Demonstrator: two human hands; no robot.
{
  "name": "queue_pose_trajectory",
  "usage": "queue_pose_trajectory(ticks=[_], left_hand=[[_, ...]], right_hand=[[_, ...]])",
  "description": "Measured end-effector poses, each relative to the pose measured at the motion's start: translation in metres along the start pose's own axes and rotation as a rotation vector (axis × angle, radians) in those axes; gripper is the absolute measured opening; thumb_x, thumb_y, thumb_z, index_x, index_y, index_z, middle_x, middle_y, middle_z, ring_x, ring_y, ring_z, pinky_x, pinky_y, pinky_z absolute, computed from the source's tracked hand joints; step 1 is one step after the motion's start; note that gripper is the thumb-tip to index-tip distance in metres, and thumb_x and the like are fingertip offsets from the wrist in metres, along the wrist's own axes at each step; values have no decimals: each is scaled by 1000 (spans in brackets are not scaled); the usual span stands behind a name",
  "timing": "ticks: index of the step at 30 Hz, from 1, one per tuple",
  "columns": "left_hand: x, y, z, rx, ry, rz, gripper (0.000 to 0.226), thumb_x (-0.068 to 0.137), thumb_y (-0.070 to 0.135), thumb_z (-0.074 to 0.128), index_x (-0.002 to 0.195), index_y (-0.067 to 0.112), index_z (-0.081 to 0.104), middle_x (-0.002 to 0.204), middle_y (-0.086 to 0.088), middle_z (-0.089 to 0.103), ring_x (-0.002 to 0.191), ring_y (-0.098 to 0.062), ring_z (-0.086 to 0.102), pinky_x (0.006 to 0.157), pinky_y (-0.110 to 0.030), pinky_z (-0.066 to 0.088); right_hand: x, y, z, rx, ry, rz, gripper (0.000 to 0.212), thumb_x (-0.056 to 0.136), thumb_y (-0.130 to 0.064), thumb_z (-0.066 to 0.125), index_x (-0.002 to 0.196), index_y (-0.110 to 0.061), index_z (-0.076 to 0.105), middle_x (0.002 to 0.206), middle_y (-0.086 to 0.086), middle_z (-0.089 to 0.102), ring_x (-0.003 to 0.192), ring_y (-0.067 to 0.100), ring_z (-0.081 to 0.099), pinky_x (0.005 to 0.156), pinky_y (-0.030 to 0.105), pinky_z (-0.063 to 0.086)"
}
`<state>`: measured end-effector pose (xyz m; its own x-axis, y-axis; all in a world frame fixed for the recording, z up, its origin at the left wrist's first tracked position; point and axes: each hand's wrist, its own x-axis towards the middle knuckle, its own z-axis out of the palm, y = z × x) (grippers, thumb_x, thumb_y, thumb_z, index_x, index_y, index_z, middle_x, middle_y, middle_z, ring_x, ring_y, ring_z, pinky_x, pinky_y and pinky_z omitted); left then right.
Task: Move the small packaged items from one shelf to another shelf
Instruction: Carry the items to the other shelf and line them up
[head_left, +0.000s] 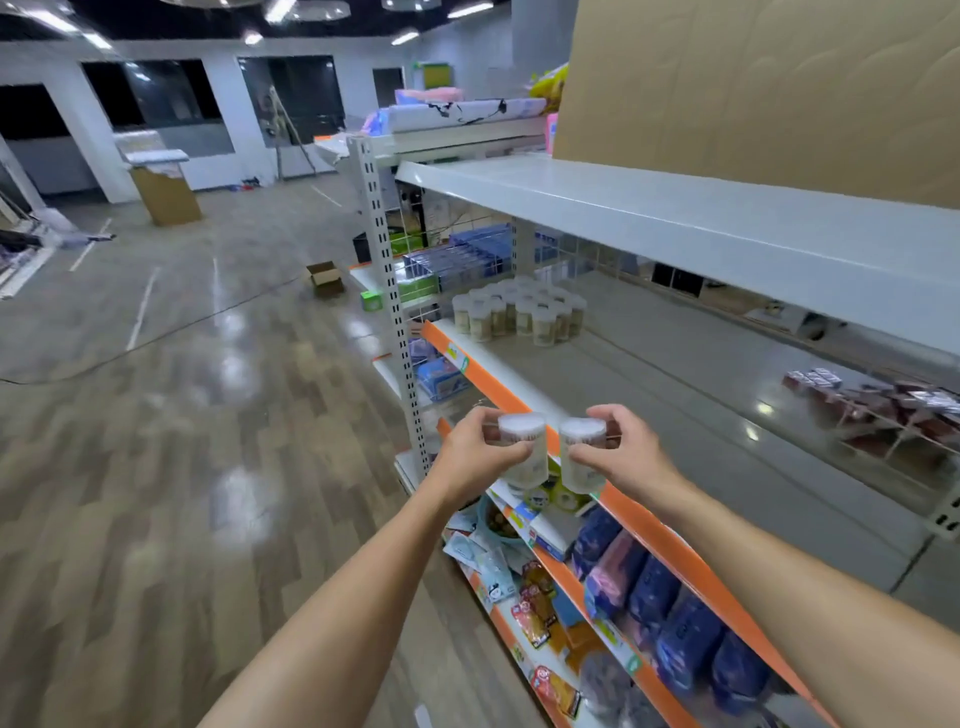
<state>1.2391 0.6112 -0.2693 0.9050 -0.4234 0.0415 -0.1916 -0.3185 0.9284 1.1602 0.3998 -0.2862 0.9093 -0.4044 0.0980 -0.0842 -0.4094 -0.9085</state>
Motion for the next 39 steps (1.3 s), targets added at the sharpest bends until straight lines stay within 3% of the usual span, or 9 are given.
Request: queue_pose_trajectory(ticks=[9, 18, 20, 26, 30, 35, 39], left_hand=[[52, -25, -31, 5, 10, -36, 47, 70, 39, 78, 110, 30, 56, 106, 8, 66, 97, -6, 66, 90, -35, 57], [144, -37, -59, 64, -9, -45, 45, 73, 40, 75, 108, 28, 51, 107, 10, 60, 94, -3, 62, 76, -24, 53], [167, -36, -61, 61, -34, -43, 47, 75, 37, 75, 112, 25, 49, 108, 6, 60, 94, -7, 62, 78, -29, 54], [228, -25, -68, 117, -72, 28, 59, 76, 30, 73, 129, 31, 46, 106, 3, 62, 92, -14, 65, 83, -34, 54], [259, -27, -68, 208, -91, 56, 55, 77, 29, 73, 128, 29, 53, 110, 5, 62, 95, -12, 64, 84, -33, 56], [288, -27, -61, 309, -133, 96, 48, 75, 29, 70, 118, 21, 51, 108, -2, 59, 93, -19, 64, 78, -38, 55], [314, -29, -58, 475, -189, 173, 46, 72, 35, 68, 110, 20, 47, 106, -1, 50, 91, -21, 57, 73, -34, 49]], right_hand=[[58, -10, 41, 16, -17, 1, 69, 51, -53, 77, 116, -37, 58, 106, -10, 66, 96, 8, 66, 88, 38, 57], [145, -7, 75, -25, 39, 17, 64, 58, -45, 76, 117, -39, 54, 105, -14, 63, 96, 6, 64, 84, 29, 54], [164, -8, 78, -38, 66, 30, 60, 61, -41, 77, 116, -40, 52, 103, -17, 63, 96, 4, 63, 77, 22, 51], [218, -13, 81, -107, 120, 68, 61, 54, -54, 69, 112, -48, 51, 98, -19, 63, 82, -6, 61, 49, 8, 41], [240, -4, 83, -96, 117, 69, 61, 54, -53, 72, 110, -50, 49, 101, -19, 64, 87, -5, 63, 64, 15, 47], [260, 8, 88, -107, 139, 45, 56, 69, -27, 82, 116, -36, 53, 110, -6, 65, 94, 5, 63, 71, 19, 49], [270, 17, 101, -127, 201, 39, 57, 73, -21, 83, 122, -26, 55, 118, -1, 59, 104, 17, 60, 86, 35, 54]])
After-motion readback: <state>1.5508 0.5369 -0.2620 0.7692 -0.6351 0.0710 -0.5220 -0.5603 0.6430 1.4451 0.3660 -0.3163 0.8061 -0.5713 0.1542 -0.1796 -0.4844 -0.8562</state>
